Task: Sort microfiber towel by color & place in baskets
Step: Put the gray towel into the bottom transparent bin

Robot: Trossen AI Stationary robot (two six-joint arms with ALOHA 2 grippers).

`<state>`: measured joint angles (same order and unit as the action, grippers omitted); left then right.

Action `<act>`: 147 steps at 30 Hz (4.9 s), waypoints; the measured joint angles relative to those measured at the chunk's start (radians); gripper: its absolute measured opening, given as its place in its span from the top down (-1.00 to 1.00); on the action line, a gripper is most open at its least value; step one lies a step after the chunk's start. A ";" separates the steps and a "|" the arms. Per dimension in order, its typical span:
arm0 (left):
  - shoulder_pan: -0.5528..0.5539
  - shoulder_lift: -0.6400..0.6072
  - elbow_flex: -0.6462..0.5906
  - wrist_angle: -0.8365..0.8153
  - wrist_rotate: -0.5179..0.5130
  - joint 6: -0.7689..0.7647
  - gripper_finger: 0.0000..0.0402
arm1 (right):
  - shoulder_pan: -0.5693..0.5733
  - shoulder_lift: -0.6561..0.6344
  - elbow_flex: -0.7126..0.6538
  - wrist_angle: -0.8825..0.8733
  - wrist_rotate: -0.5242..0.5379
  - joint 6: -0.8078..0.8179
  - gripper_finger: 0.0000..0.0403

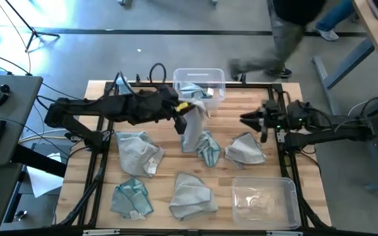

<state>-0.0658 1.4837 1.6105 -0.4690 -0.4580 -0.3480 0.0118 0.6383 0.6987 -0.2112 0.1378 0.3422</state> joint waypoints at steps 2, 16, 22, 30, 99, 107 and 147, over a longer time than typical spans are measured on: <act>0.000 0.017 0.062 -0.030 0.000 0.039 1.00 | 0.020 0.058 0.000 0.104 0.003 -0.069 0.41; 0.028 0.242 0.420 -0.177 0.139 0.188 1.00 | 0.062 0.388 -0.001 0.612 0.126 -0.238 -0.13; 0.028 0.311 0.497 -0.223 0.181 0.200 1.00 | 0.060 0.483 0.005 0.706 0.160 -0.238 -0.32; 0.028 0.357 0.577 -0.214 0.246 0.203 1.00 | 0.060 0.617 0.120 0.605 0.204 -0.280 -0.31; 0.086 -0.256 -0.557 -0.005 0.247 0.093 0.40 | 1.039 1.033 1.249 -1.360 0.115 1.334 1.00; 0.086 -0.256 -0.557 0.027 0.247 0.134 0.40 | 0.989 1.155 1.249 -1.360 0.254 1.160 1.00; 0.132 -0.256 -0.557 0.017 0.378 0.268 0.40 | 0.954 0.992 0.568 -0.936 -0.128 1.868 0.64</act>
<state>0.0662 1.2282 1.0534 -0.4518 -0.0799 -0.0804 0.9660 1.6306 1.2663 -1.1476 0.0097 2.2104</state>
